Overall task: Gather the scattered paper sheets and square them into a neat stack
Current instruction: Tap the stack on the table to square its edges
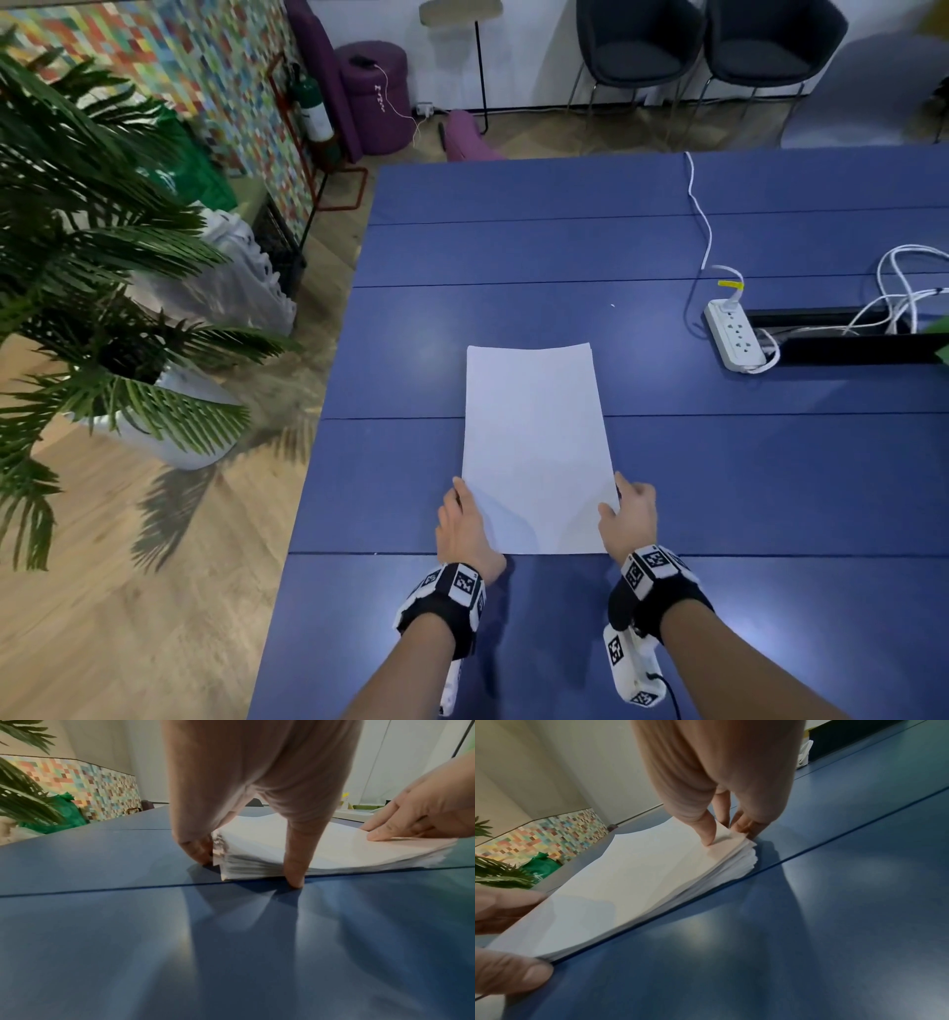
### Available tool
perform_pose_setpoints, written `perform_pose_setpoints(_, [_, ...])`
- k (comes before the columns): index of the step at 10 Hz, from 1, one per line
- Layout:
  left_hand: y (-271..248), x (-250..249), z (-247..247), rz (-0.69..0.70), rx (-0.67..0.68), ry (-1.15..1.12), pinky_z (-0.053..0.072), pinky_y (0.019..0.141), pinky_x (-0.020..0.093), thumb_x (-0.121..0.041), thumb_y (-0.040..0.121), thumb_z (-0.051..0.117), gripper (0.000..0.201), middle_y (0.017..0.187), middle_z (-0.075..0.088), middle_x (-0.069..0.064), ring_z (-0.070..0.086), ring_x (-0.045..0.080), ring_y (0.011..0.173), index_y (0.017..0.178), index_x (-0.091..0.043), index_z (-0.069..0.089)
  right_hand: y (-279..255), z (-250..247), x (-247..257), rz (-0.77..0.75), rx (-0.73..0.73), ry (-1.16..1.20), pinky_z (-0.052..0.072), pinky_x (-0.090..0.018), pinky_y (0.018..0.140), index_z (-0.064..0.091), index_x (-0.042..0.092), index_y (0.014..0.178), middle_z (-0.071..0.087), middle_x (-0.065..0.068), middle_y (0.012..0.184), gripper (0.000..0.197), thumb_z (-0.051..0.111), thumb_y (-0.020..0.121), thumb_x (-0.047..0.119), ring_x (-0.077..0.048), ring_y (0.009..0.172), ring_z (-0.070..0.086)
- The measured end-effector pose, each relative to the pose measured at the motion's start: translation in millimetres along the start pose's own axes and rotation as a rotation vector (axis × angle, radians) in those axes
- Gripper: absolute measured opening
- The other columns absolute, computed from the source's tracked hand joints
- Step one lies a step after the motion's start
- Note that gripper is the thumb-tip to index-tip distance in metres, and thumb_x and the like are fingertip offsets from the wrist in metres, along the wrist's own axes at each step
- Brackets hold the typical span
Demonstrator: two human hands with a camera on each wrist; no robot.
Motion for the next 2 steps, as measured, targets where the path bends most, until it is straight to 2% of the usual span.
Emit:
perform_pose_setpoints(1, [-1.6, 14.2, 1.2, 0.003, 0.002, -0.082, 0.031, 0.110, 0.032, -0.013, 0.065, 0.066, 0.106, 0.146, 0.020, 0.007, 0.026, 0.028, 0.134, 0.148, -0.008, 0.001, -0.4, -4.2, -7.4, 0.003, -0.015, 0.035, 0.042, -0.039, 0.102, 0.044, 0.001, 0.137, 0.036, -0.018, 0.133, 0.051, 0.056, 0.088, 0.005, -0.034, 0.107, 0.056])
perform_pose_setpoints(2, [-14.9, 50.0, 5.1, 0.019, 0.000, -0.269, 0.042, 0.096, 0.020, -0.007, 0.055, 0.061, 0.088, 0.120, 0.038, 0.010, 0.049, 0.023, 0.111, 0.138, -0.011, 0.032, -6.9, -10.3, -22.7, 0.017, -0.014, 0.072, 0.044, -0.042, 0.100, 0.047, 0.003, 0.134, 0.038, -0.019, 0.133, 0.048, 0.058, 0.089, 0.014, -0.036, 0.107, 0.056])
Point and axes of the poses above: each hand's wrist, its own y-axis towards the middle knuckle, its own z-axis out of the palm, x = y × z, the point moved 10 cm from there along y, towards the middle knuckle
